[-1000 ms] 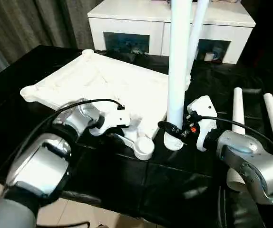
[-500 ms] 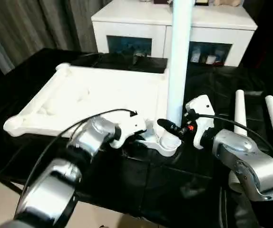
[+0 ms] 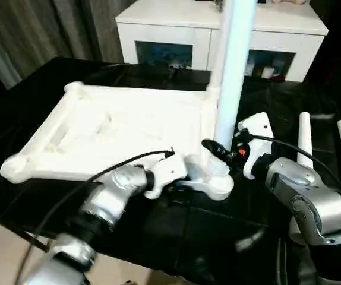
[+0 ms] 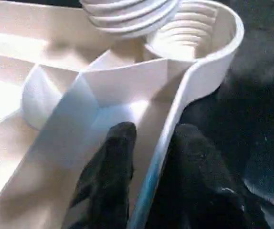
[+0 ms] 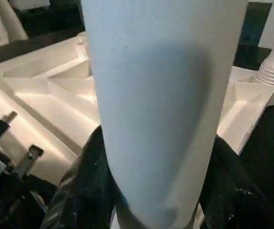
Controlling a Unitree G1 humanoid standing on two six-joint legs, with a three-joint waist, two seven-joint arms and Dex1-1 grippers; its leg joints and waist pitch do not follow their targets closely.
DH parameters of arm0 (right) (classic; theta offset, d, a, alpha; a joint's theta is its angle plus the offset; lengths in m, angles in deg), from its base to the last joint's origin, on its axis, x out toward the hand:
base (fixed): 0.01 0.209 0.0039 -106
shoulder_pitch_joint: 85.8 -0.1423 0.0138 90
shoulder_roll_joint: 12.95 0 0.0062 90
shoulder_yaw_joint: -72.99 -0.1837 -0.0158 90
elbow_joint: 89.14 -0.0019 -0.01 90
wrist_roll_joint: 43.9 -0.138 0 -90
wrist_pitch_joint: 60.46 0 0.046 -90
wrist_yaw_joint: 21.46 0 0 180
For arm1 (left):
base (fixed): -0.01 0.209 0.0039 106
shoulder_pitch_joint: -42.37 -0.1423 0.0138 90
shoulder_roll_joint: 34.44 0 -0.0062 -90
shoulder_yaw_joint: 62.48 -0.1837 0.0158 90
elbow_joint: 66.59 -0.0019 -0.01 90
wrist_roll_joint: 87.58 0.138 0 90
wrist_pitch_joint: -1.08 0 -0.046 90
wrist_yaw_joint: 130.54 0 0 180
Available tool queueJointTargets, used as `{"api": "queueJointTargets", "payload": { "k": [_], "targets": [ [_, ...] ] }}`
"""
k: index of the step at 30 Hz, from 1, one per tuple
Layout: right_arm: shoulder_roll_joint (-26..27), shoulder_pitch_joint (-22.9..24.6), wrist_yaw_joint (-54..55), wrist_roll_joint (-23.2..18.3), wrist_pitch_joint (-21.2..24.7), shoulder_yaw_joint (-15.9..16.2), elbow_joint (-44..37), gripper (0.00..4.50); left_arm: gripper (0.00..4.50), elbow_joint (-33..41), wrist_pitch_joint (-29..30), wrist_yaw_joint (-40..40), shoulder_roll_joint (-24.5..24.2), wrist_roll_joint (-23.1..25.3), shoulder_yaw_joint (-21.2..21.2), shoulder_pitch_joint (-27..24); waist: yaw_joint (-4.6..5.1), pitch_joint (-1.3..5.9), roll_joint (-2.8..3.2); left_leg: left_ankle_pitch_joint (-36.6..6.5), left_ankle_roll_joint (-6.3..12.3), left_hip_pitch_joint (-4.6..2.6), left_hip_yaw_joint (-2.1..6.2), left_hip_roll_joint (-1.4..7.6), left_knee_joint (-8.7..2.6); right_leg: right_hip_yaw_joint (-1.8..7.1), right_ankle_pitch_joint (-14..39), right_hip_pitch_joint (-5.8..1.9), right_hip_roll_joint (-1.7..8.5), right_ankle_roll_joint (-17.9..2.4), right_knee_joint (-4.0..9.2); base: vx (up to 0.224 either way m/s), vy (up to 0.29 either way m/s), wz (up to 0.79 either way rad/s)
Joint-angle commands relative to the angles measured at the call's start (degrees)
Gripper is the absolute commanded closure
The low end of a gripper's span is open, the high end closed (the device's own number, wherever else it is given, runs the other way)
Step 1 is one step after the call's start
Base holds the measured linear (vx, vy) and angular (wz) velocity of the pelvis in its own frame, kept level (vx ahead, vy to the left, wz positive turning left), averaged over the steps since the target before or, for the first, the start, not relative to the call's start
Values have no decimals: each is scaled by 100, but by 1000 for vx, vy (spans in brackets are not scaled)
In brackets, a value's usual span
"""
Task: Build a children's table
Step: Insert table leg to table base
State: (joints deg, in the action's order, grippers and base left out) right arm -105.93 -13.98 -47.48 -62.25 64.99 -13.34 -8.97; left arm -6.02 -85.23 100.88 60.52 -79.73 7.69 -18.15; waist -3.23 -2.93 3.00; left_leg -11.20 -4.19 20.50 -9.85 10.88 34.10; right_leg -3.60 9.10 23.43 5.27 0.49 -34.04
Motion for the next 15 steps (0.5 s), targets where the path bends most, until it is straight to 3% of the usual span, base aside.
{"api": "queueJointTargets", "payload": {
  "k": [1,4,6,7,9,10,12,15],
  "targets": [
    [20,-58,70,-91,-119,-161,13,263,260,24,-153,-189,-116,-18,156,34,-4,376,-82,-1164,169,20,25,143,-421,228,1487,-310,250,-1154,408,0,0,0],
    [24,-52,46,-82,-124,-165,15,263,259,14,-288,205,-266,-202,207,128,17,368,-77,-1304,90,16,36,138,-443,222,1727,-300,249,-1031,432,0,0,0],
    [24,-20,6,-77,-130,-159,-17,263,259,56,-264,378,-327,-296,285,185,25,372,-26,-1342,52,-2,38,140,-441,223,1692,-287,243,-1026,428,0,0,0],
    [18,4,-22,-82,-127,-151,-44,263,259,78,-210,501,-374,-347,313,225,32,374,-47,-1333,44,-4,33,138,-439,225,1591,-288,238,-1057,423,0,0,0],
    [8,71,-70,-83,-109,-137,-126,263,259,-15,-218,708,-519,-387,282,384,18,385,-10,-1291,22,-8,38,141,-439,228,1404,-291,239,-1117,396,0,0,0],
    [8,74,-73,-84,-108,-136,-130,263,259,-23,-220,716,-525,-388,278,391,18,395,-20,-1240,17,-10,37,140,-434,228,1217,-299,231,-1166,375,0,0,0],
    [-1,110,-94,-83,-90,-127,-188,263,259,-162,-281,829,-613,-358,193,483,17,397,39,-1232,10,-11,38,132,-425,225,1001,-315,233,-1267,350,0,0,0],
    [-11,158,-115,-89,-55,-137,-265,263,259,-320,-313,1030,-679,-323,121,566,20,399,28,-1219,26,-8,31,125,-422,224,921,-334,230,-1300,350,0,0,0]
  ]
}}
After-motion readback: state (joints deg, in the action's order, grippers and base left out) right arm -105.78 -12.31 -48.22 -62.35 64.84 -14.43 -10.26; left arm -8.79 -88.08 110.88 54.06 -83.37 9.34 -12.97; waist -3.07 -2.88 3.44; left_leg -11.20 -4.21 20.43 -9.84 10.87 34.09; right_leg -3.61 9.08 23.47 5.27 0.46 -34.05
